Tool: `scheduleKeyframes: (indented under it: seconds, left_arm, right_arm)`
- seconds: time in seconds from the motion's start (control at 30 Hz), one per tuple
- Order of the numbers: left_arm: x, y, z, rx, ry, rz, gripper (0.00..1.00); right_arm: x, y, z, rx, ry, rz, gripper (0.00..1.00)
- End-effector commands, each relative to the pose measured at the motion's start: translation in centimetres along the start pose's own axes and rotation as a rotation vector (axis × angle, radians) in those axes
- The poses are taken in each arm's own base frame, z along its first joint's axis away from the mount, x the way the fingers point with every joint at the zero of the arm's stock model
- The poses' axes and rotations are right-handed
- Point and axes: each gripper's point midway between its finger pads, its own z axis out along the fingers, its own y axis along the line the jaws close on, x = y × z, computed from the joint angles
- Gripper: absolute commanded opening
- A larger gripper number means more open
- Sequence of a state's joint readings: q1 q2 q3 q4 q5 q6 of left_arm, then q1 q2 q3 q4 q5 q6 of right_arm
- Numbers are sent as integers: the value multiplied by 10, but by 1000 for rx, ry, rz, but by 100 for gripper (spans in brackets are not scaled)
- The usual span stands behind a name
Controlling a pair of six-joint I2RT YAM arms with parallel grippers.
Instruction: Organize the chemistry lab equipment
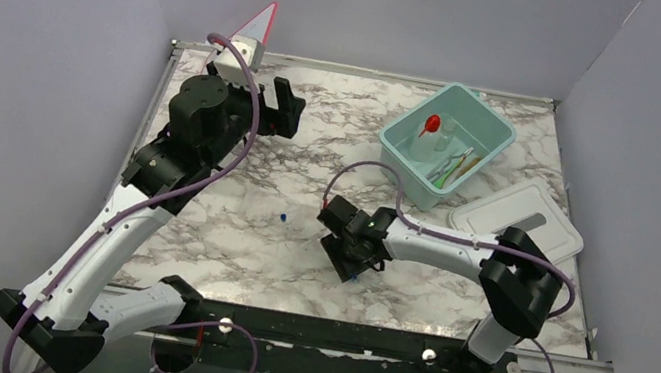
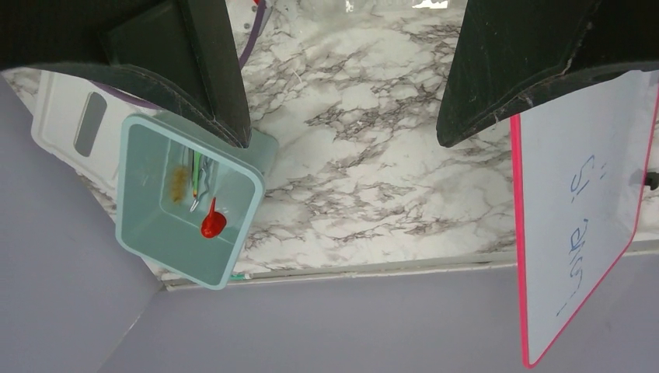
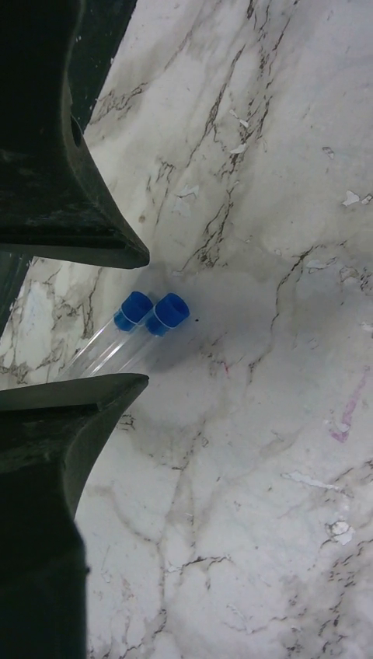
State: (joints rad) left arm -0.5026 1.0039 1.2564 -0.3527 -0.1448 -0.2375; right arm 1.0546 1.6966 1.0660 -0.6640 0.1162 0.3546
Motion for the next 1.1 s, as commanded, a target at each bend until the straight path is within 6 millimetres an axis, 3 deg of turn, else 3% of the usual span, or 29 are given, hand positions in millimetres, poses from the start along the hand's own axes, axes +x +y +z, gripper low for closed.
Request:
scheduleKeyframes:
  seconds: [0.0, 0.73, 0.93, 1.07]
  left_arm:
    - [-19, -10, -4, 41, -50, -16, 92]
    - [-16, -6, 0, 14, -42, 15, 92]
    - [-16, -6, 1, 12, -42, 16, 92]
    - [-15, -6, 2, 14, -37, 13, 92]
  right_arm:
    - [-18, 4, 6, 2, -38, -53, 55]
    - [-21, -45, 24, 3, -18, -67, 37]
    - [-15, -49, 27, -19, 7, -79, 22]
    - [-29, -62, 23, 44, -45, -72, 18]
